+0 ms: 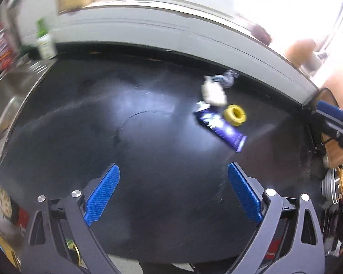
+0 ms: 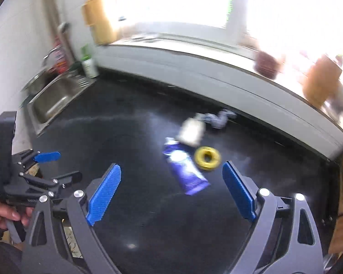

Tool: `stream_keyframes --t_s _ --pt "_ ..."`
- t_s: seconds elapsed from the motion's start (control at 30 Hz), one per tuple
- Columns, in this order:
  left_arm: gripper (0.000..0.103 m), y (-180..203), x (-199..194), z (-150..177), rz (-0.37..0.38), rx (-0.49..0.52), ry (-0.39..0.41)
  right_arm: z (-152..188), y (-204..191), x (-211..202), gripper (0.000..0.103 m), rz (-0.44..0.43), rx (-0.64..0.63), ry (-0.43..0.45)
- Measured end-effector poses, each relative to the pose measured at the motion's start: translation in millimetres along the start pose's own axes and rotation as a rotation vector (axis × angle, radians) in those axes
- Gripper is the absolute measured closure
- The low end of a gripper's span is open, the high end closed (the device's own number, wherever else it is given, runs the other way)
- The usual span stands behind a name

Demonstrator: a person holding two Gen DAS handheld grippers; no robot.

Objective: Collect trash
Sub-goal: 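Return both open tools to the countertop, then grasp the white foam with the left tool while the right tool grasps the yellow tape roll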

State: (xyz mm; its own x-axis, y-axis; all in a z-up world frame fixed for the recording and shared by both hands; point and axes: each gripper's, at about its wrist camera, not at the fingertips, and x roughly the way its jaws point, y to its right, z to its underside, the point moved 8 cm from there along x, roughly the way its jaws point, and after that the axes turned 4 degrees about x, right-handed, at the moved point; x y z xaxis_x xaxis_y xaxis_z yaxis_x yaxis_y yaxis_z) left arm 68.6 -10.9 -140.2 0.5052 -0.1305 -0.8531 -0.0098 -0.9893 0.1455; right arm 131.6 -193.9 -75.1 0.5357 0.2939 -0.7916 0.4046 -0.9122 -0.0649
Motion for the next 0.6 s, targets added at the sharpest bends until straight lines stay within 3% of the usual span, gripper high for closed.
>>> stream_keyframes --t_s 0.13,0.33,0.6 --pt "0.010 32 20 -25 -0.014 0.071 -0.005 10 41 7 0.016 0.019 0.035 -0.010" --pt "0.010 49 47 -49 -0.022 0.123 -0.039 14 56 29 0.016 0.012 0.045 -0.027" --pt "0.010 62 132 -93 -0.005 0.206 -0.113 18 75 96 0.016 -0.018 0.034 -0.108"
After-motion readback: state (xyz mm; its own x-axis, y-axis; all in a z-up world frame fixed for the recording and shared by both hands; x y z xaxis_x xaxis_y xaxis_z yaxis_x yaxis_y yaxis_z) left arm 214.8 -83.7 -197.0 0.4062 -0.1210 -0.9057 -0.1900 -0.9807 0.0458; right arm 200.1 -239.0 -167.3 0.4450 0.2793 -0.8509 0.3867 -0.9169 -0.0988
